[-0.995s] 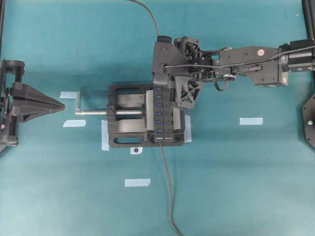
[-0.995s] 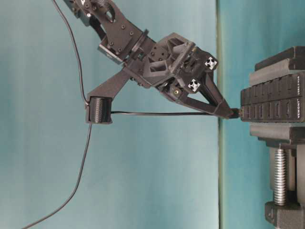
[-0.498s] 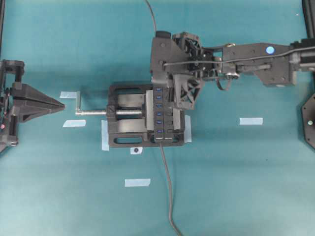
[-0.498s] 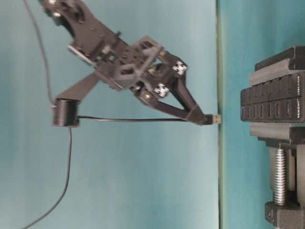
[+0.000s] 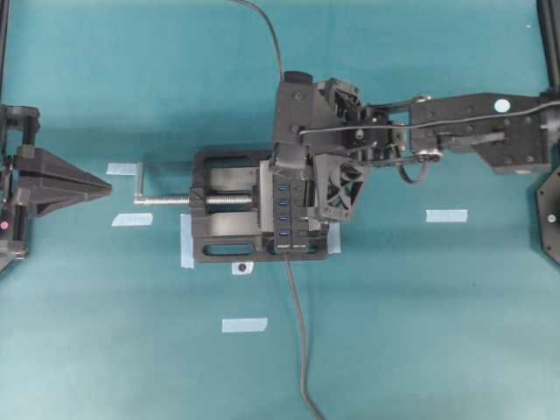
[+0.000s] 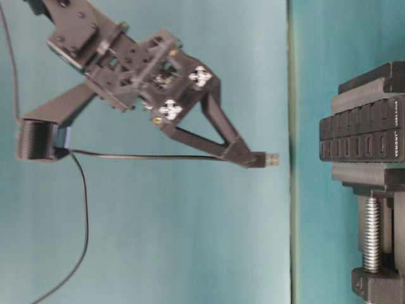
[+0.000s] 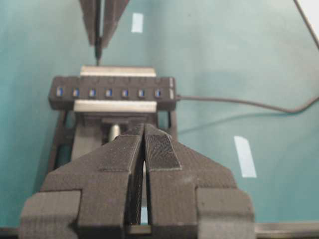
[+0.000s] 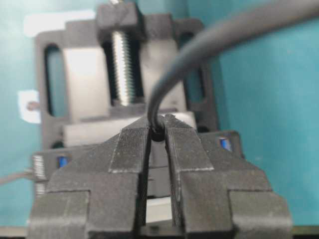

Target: Insert the USB into the second port from the front of the fixed hub.

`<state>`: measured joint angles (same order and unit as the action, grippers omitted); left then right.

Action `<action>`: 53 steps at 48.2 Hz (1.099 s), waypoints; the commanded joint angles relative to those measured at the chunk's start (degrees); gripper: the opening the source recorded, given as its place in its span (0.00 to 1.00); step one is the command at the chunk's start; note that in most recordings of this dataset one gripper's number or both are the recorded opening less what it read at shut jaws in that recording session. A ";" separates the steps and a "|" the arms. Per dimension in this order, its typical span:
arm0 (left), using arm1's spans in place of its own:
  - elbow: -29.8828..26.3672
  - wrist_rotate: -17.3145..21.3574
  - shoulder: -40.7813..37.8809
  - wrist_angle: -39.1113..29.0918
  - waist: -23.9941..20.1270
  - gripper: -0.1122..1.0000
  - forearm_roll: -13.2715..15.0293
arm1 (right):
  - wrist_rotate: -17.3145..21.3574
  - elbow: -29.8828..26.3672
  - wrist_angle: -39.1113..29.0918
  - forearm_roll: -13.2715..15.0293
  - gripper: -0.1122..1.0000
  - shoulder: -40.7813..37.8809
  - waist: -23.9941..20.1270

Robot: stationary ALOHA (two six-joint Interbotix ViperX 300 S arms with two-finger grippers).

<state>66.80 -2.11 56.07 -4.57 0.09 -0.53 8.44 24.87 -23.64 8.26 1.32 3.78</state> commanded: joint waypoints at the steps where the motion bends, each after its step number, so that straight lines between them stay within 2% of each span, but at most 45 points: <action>1: -1.05 -0.09 -0.26 0.18 0.09 0.10 -0.09 | 1.05 -0.79 0.18 -0.09 0.16 2.11 -0.79; 25: -1.14 -0.09 -0.18 0.18 0.18 0.10 0.00 | 2.46 1.05 0.53 -0.62 0.16 1.67 -2.46; 43: -1.05 -0.09 -0.18 0.18 0.18 0.10 -0.09 | 6.06 3.87 4.22 -0.79 0.15 -0.26 -3.60; 53: -0.97 -0.18 -0.18 0.18 0.18 0.10 -0.09 | 6.86 4.22 5.45 -0.79 0.15 -1.76 -4.66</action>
<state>66.80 -2.20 56.25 -4.66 0.18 -0.53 14.59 29.53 -18.90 7.56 -0.70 -0.35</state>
